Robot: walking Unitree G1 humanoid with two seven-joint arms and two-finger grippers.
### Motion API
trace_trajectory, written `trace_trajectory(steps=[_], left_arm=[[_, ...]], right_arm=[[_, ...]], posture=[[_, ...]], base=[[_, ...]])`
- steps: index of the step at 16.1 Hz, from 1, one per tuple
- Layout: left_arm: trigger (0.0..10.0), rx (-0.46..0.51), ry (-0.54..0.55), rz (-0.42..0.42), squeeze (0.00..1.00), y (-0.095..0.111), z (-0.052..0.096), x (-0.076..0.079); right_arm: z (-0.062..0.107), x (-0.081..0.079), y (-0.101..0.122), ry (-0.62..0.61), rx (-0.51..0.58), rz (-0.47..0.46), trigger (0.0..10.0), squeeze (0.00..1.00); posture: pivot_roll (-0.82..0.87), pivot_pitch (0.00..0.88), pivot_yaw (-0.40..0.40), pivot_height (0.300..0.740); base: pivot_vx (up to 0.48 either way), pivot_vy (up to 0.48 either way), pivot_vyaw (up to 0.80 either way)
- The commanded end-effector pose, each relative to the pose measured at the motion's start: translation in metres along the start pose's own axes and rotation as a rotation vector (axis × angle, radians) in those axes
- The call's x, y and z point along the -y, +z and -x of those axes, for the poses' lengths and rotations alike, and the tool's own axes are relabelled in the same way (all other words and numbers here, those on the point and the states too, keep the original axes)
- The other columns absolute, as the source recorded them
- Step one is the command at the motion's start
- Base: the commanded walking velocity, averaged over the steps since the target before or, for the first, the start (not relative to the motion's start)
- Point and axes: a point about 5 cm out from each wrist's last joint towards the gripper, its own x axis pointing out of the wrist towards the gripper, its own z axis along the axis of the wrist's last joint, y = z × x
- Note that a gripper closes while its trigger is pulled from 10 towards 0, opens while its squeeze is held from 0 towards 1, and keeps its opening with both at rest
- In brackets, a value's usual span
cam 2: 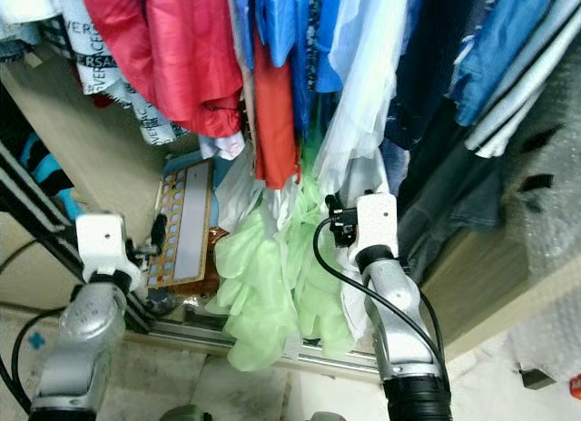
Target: Clean up the room
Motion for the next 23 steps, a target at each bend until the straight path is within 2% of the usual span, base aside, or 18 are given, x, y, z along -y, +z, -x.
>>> trace_trajectory(steps=[1, 3, 4, 5, 7, 8, 11, 12, 15, 19, 20, 21, 23], left_arm=[[10.0, 0.011, -0.002, -0.01, 0.0, 0.004, 0.0, 0.0], [10.0, 0.001, 0.009, 0.005, 0.0, 0.0, 0.004, -0.001], [10.0, -0.036, 0.017, 0.037, 0.0, -0.01, 0.015, 0.004], [10.0, -0.043, 0.016, 0.044, 0.0, -0.012, 0.018, 0.007], [10.0, -0.044, -0.023, 0.011, 0.0, -0.009, 0.017, 0.01], [10.0, -0.038, -0.039, -0.017, 0.0, -0.006, 0.017, 0.006], [10.0, -0.046, 0.037, -0.039, 0.0, -0.008, 0.013, -0.008], [10.0, -0.06, 0.076, -0.063, 0.0, -0.01, 0.011, -0.008], [10.0, -0.072, 0.108, -0.034, 0.0, -0.019, 0.011, 0.001], [10.0, -0.085, 0.151, 0.0, 0.0, -0.029, 0.003, 0.001], [10.0, -0.054, 0.149, -0.049, 0.0, -0.026, -0.003, 0.0], [10.0, -0.04, 0.154, -0.065, 0.0, -0.022, -0.009, -0.003], [10.0, -0.033, 0.172, -0.06, 0.0, -0.019, -0.012, -0.01]], right_arm=[[-0.001, 0.0, 0.001, 0.004, 0.003, 0.007, 10.0, 0.0], [-0.001, 0.0, 0.001, 0.002, 0.005, 0.009, 10.0, 0.0], [0.008, 0.001, -0.006, 0.009, -0.034, 0.003, 10.0, 0.0], [0.011, -0.001, -0.008, 0.018, -0.044, 0.031, 10.0, 0.0], [0.009, -0.002, -0.006, 0.009, -0.038, 0.028, 10.0, 0.0], [0.007, 0.0, -0.007, -0.005, -0.044, 0.009, 10.0, 0.0], [0.003, 0.0, -0.008, 0.012, -0.045, 0.009, 10.0, 0.0], [0.001, -0.001, -0.009, 0.016, -0.046, 0.01, 10.0, 0.0], [-0.008, -0.008, -0.008, 0.05, -0.032, 0.011, 10.0, 0.0], [-0.024, -0.015, -0.009, 0.072, -0.016, 0.001, 10.0, 0.0], [-0.031, -0.016, -0.006, 0.067, -0.005, -0.011, 10.0, 0.0], [-0.035, -0.017, -0.004, 0.064, 0.004, -0.016, 10.0, 0.0], [-0.037, -0.017, -0.003, 0.053, 0.016, -0.034, 10.0, 0.0]], posture=[[-0.05, 0.0, 0.013, 0.74], [-0.05, 0.0, 0.014, 0.74], [-0.03, 0.0, -0.014, 0.74], [-0.03, 0.0, -0.011, 0.74], [-0.02, 0.0, -0.025, 0.74], [-0.01, 0.0, -0.038, 0.74], [0.01, 0.0, -0.056, 0.74], [0.02, 0.0, -0.059, 0.74], [0.04, 0.0, -0.078, 0.74], [0.07, 0.0, -0.074, 0.74], [0.07, 0.0, -0.069, 0.74], [0.07, 0.0, -0.067, 0.74], [0.07, 0.0, -0.062, 0.74]], base=[[0.0, 0.0, 0.0], [0.0, 0.0, 0.0], [0.0, 0.0, 0.66], [0.0, 0.0, 0.8], [0.0, 0.0, 0.8], [0.0, 0.0, 0.8], [0.0, 0.0, 0.8], [0.0, 0.0, 0.8], [0.0, 0.0, 0.8], [0.0, 0.0, 0.8], [0.0, 0.0, 0.8], [0.0, 0.0, 0.8], [0.0, 0.0, 0.8]])
